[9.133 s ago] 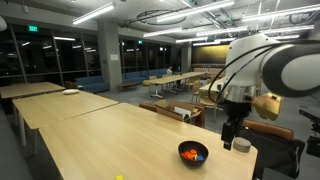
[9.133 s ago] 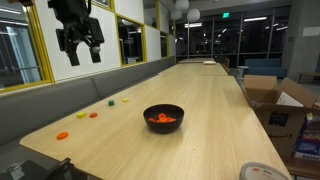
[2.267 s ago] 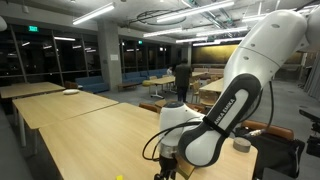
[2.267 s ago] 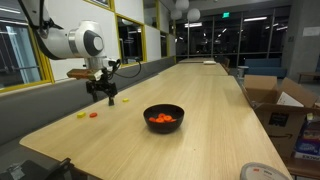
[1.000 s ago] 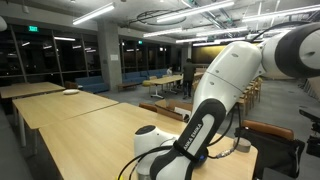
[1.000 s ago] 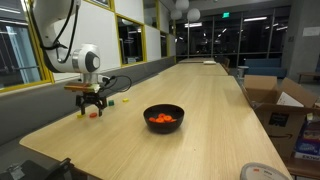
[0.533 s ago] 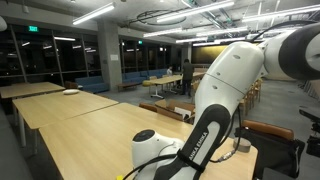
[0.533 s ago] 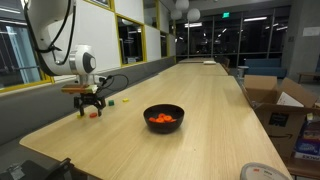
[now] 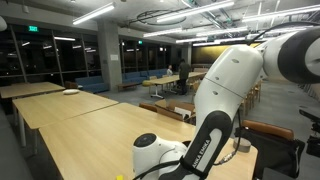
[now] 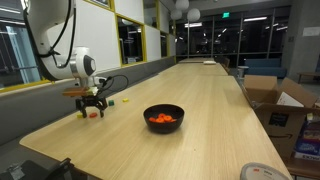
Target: Pick up the orange tokens from the table and put them in the black bowl.
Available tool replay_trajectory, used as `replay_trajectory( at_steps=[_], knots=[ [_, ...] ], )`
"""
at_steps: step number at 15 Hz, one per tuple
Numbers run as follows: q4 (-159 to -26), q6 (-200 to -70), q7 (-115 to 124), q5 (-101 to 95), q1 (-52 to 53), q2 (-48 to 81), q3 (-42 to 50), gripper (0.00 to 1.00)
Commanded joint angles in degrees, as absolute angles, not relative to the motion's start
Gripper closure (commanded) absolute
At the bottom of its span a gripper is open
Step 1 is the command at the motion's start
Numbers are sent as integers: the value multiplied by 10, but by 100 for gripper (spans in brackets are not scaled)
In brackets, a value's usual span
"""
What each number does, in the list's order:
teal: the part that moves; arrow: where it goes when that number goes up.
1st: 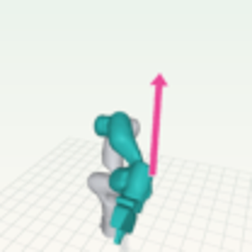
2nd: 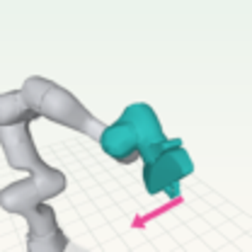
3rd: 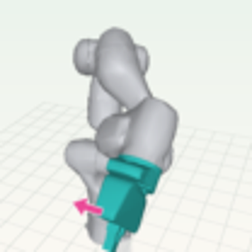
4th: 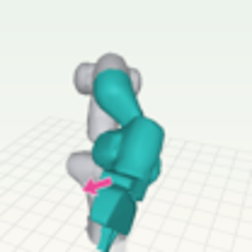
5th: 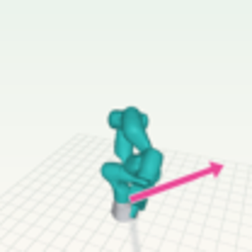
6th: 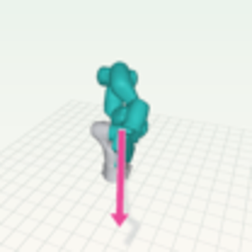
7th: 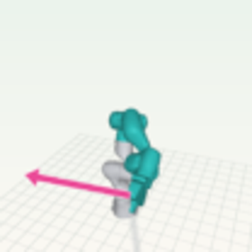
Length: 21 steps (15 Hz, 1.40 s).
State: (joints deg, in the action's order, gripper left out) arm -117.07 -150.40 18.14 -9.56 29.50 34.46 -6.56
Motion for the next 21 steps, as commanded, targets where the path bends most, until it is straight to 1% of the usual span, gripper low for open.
replay_trajectory(
  at_steps=[1,9,10,11,12,13,18,19,20,21],
  knots=[
    [-1177,-1534,199,-106,305,340,-57,0],
    [-1178,-1548,206,-111,316,340,-44,0],
    [-1178,-1549,207,-116,320,340,-41,25],
    [-1179,-1549,208,-120,323,340,-37,25],
    [-1179,-1549,210,-123,326,340,-34,32],
    [-1178,-1549,210,-125,327,339,-32,42],
    [-1179,-1548,215,-130,334,331,-24,79],
    [-1182,-1547,217,-131,334,326,-22,79],
    [-1187,-1544,223,-134,337,319,-14,76],
    [-1196,-1546,231,-140,338,310,-4,76]
  ],
)
